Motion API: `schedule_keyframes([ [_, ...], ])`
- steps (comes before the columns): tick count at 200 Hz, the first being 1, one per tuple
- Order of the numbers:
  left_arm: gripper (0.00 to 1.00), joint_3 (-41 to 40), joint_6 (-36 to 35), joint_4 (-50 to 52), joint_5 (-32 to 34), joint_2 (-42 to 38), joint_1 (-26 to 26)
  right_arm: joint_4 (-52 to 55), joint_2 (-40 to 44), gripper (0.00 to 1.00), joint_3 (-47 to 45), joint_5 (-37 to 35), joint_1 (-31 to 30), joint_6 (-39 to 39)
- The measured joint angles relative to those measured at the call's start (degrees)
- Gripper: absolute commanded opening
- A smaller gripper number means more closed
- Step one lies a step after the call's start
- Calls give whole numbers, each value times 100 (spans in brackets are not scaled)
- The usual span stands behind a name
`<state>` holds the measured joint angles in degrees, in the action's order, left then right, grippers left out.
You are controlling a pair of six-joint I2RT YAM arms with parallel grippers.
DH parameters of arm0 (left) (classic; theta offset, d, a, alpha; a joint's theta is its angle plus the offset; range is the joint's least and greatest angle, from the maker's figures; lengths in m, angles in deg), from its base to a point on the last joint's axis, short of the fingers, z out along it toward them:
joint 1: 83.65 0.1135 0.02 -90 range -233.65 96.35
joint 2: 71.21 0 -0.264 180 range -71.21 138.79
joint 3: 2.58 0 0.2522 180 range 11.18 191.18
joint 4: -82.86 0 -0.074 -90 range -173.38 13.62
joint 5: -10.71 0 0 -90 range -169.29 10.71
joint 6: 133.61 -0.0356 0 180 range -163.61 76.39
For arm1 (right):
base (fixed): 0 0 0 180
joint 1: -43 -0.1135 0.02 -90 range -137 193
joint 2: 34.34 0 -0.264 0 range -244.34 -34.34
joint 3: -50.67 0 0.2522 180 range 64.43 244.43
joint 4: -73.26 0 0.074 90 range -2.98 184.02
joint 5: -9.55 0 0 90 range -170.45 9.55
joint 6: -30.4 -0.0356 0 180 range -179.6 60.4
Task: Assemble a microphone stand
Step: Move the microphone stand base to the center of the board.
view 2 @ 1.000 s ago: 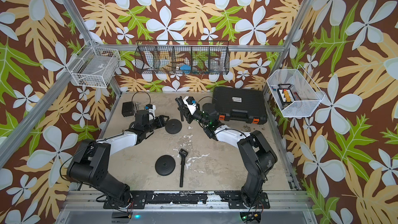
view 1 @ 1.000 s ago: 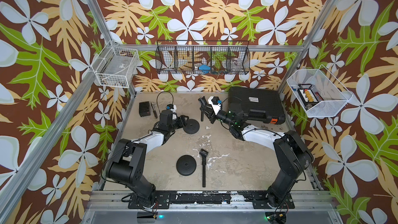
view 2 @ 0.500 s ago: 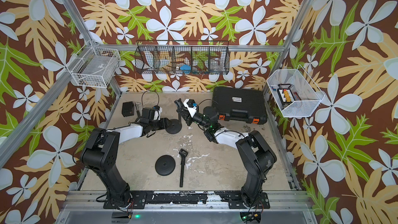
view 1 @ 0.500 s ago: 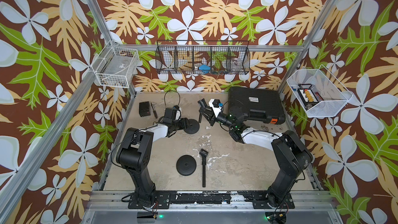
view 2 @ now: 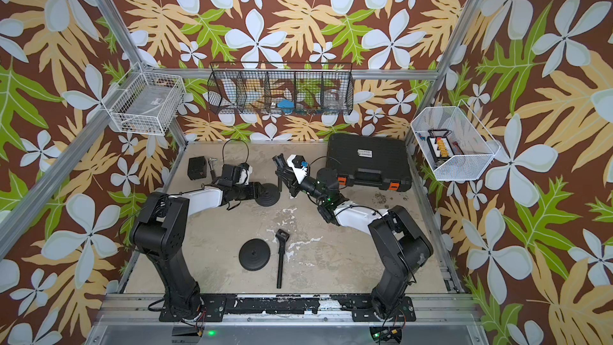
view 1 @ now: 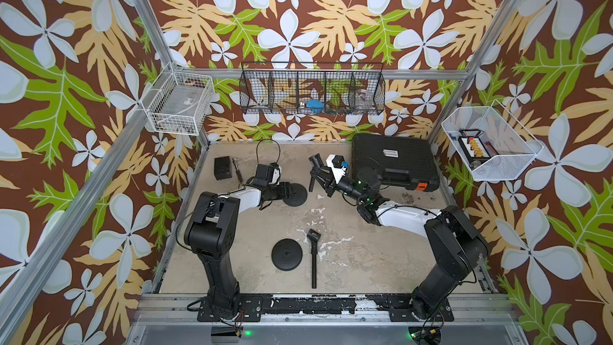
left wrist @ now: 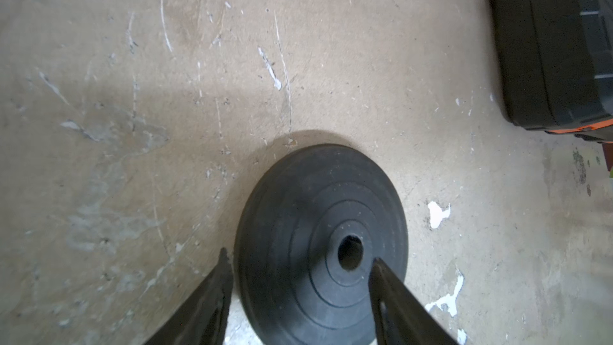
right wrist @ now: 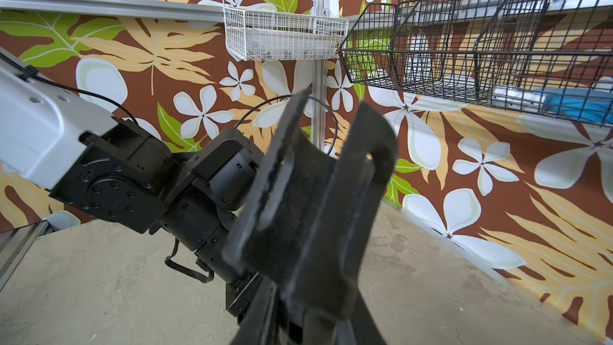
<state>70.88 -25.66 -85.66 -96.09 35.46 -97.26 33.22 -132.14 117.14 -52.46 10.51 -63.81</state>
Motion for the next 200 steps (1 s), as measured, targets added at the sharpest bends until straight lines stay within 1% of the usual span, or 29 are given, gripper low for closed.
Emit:
schedule_keyframes([
  [56,66,52,-13,22,-44,151,0,-15,37,7,-127,0,-2,-4],
  [135,58,188,-44,-122,0,337,-31,-22,175,7,-295,-17,-2,-26],
  [155,58,258,-136,-50,116,361,-136,-22,260,7,-415,-125,-4,-26],
  [200,58,581,-221,247,389,516,-564,-46,625,7,-820,-446,-50,68],
])
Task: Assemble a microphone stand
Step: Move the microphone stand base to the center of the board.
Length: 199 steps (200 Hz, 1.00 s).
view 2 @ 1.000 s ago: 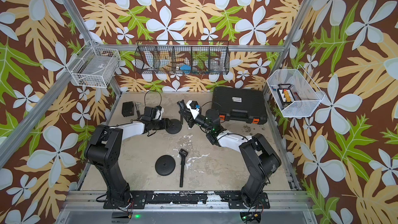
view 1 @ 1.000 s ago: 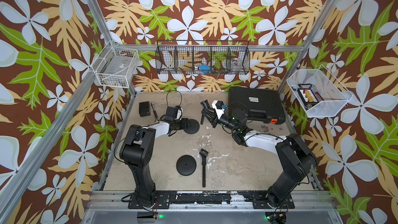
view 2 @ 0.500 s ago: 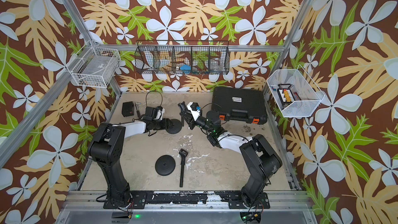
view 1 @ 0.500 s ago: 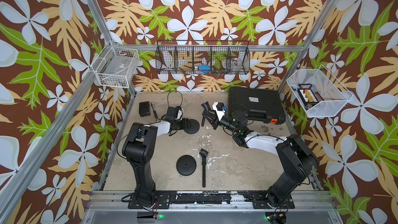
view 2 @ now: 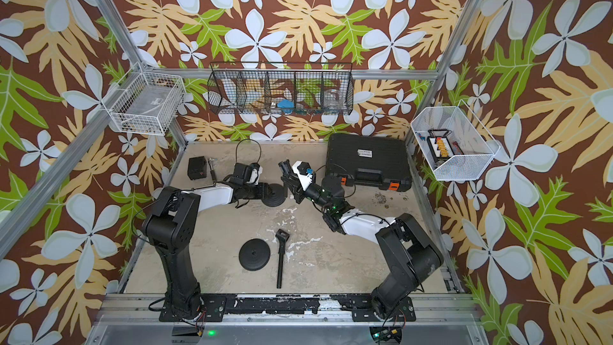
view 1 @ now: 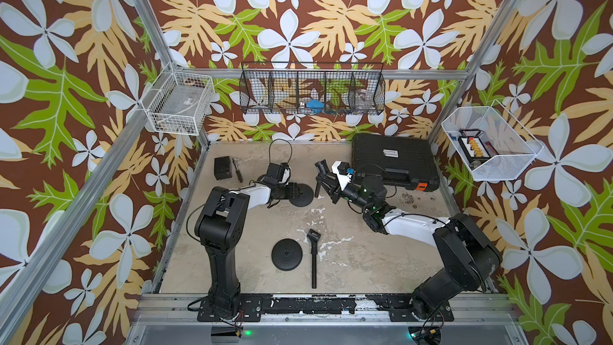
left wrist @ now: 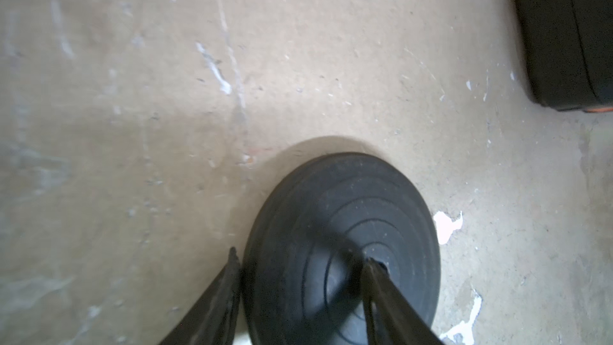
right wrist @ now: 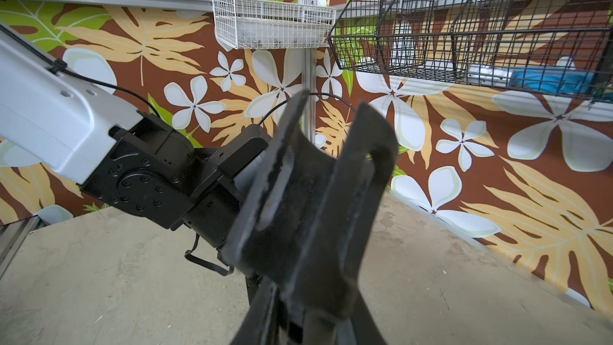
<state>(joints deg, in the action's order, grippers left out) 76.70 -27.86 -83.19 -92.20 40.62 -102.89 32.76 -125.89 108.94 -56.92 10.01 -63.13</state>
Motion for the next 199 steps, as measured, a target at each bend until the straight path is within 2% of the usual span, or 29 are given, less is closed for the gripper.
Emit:
schedule_keyframes([
  [90,56,501,33,-79,81,415,-861,251,855,6,-922,-1152,-2,212],
  [174,56,675,2,-94,-11,555,-1604,402,1408,6,-1563,-1897,-2,208],
  [199,53,610,-61,-184,-72,546,-1755,426,1576,6,-1738,-2059,2,184],
])
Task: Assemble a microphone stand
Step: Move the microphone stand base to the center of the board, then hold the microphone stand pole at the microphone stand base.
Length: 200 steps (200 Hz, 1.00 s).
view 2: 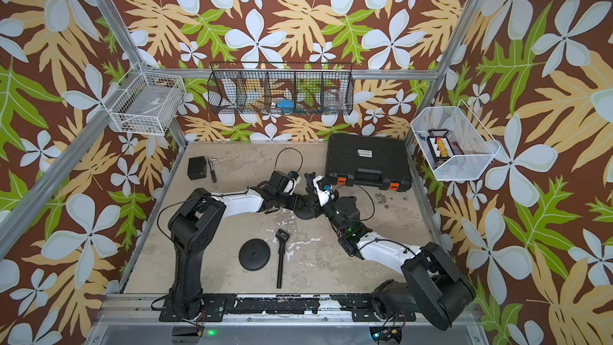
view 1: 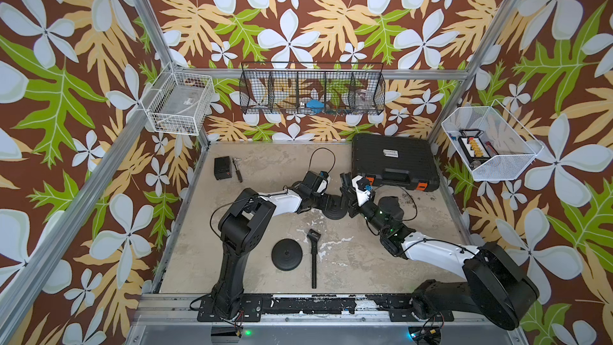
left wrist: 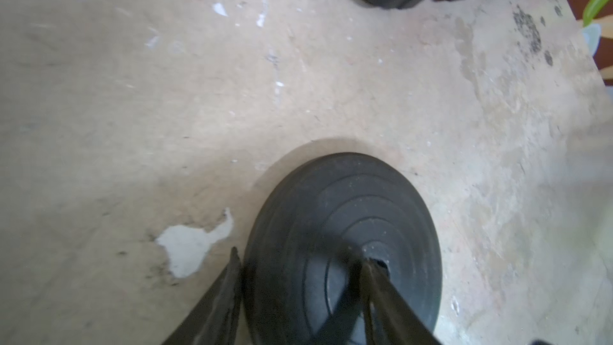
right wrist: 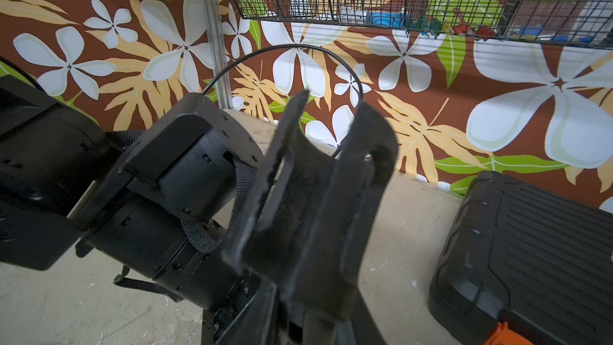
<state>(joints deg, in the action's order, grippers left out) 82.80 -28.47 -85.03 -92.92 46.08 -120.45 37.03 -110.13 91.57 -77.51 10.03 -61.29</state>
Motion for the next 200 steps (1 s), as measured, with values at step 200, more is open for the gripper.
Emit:
schedule_keyframes([
  [200,62,-1777,404,-721,-238,-1775,267,-822,-800,6,-74,887,-42,37],
])
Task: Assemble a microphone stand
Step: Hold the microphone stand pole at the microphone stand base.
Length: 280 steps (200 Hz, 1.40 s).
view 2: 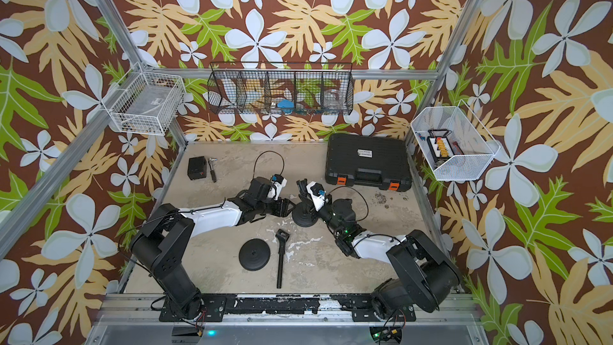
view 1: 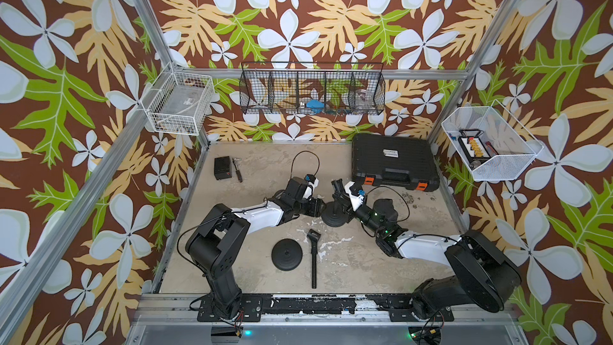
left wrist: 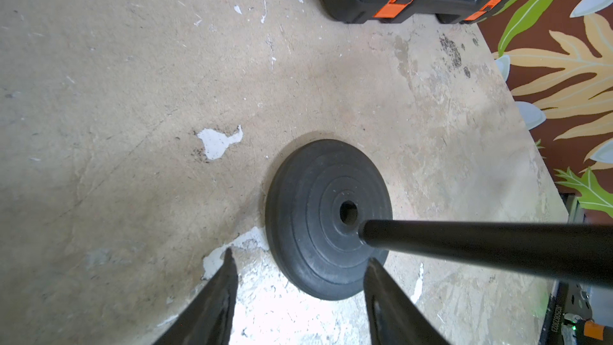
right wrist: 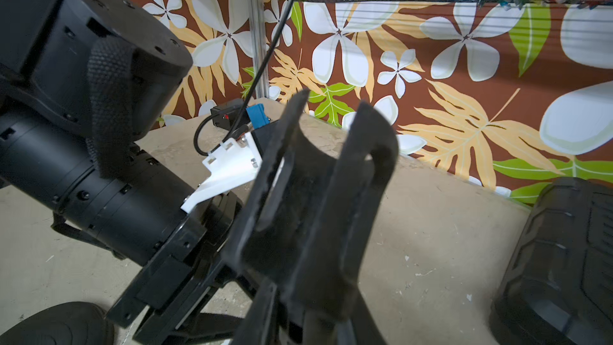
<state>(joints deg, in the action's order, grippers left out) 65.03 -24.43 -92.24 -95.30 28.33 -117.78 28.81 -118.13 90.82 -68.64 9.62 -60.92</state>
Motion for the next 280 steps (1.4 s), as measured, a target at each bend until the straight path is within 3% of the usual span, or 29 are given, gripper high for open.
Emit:
schedule_keyframes([
  [193,60,-17,-92,-153,-55,96,0,-841,-636,6,-131,-120,111,-13],
  [280,58,-739,-372,-1287,-61,-199,0,-1510,-743,6,-487,20,114,125],
])
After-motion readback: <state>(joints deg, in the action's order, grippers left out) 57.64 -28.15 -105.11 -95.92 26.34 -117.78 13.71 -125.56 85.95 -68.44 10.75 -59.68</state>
